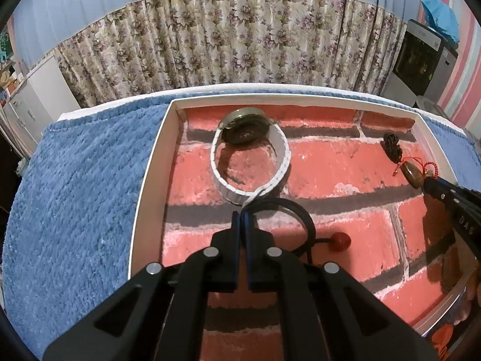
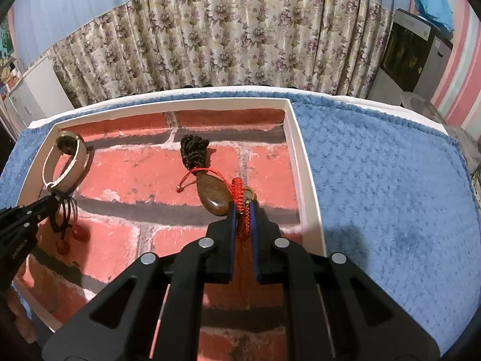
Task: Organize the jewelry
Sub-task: 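Carry hair tie with left tool while right tool carries red charm into tray, then open right gripper releasing red cord charm while left gripper releases black hair tie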
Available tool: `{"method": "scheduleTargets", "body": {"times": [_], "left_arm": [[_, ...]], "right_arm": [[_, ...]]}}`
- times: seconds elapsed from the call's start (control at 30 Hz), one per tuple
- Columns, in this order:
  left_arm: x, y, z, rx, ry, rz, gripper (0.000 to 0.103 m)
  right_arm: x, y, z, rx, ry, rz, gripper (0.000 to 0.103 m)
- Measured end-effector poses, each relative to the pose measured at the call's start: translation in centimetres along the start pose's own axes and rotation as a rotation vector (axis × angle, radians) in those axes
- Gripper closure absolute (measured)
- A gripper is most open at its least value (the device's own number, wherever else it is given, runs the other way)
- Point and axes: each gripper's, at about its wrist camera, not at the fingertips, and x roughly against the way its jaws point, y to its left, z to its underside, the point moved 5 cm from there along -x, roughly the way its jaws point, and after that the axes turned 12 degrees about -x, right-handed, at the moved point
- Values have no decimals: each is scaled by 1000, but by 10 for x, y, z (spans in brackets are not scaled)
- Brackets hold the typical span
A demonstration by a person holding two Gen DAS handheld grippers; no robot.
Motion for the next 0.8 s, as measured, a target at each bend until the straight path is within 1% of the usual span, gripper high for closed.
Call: {"method": "scheduleTargets", "body": {"times": [0.33,0.47,0.63,0.67,0.73,0.8], "left_arm": [[2,5,-3,-2,-8,-7,99],[3,7,-5,-3,-10,-15,97],[5,10,-1,9,2,-13,97],[6,11,-1,11,3,-13,97],[7,13,2,9,11,-13,97],[10,14,3,8,20,-16,97]], "right_arm": [[-5,2,-2,2,6,5,93],[-5,3,-1,5,7,6,93],[-4,4,1,14,8,4,93],[-4,4,2,18,9,5,91],[-1,2,2,17,11,-3,84],[6,1,0,19,-8,-12,74]]}}
